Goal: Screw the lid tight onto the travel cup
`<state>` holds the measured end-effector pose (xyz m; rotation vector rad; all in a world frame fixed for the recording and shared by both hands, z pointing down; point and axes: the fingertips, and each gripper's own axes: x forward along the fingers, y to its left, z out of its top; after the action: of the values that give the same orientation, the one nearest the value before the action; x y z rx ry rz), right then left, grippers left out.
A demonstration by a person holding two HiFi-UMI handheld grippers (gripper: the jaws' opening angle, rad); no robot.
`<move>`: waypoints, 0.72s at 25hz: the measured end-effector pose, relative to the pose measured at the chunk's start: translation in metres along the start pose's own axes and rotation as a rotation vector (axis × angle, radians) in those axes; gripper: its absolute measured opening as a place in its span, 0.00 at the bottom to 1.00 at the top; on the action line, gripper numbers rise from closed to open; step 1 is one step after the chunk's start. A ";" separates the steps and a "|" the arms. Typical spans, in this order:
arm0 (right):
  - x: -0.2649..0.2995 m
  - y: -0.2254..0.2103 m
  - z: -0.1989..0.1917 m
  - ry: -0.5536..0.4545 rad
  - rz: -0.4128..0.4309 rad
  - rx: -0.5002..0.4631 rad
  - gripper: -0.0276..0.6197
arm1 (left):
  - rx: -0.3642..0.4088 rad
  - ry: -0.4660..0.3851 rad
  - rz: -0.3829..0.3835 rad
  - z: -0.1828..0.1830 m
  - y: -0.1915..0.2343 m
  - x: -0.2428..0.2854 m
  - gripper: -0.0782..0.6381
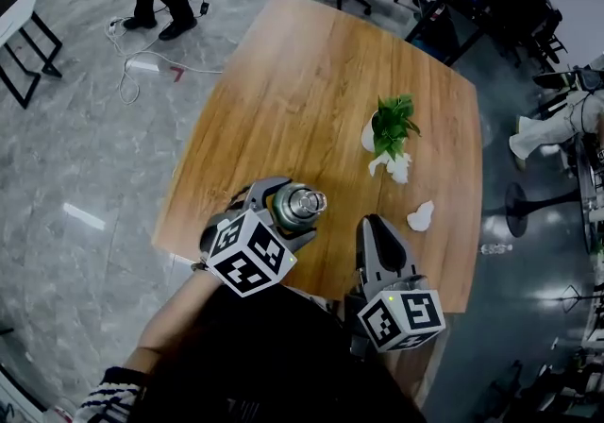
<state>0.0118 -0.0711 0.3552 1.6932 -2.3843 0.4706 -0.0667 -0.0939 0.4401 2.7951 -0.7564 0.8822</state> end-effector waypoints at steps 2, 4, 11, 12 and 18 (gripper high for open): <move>0.001 -0.010 -0.013 0.059 -0.056 -0.005 0.11 | 0.004 0.006 -0.007 -0.002 -0.003 0.000 0.64; 0.005 -0.017 -0.028 0.128 -0.111 -0.045 0.11 | 0.011 0.003 -0.022 0.000 -0.005 0.002 0.64; 0.007 -0.016 -0.042 0.172 -0.139 -0.071 0.10 | 0.024 0.000 -0.060 0.000 -0.014 0.006 0.64; 0.007 -0.017 -0.044 0.178 -0.144 -0.077 0.10 | 0.022 -0.001 -0.064 0.000 -0.016 0.006 0.64; 0.007 -0.023 -0.047 0.211 -0.166 -0.097 0.08 | 0.006 -0.001 -0.080 -0.001 -0.018 0.008 0.64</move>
<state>0.0295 -0.0677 0.4053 1.6894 -2.0664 0.4724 -0.0528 -0.0812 0.4464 2.8090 -0.6380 0.8705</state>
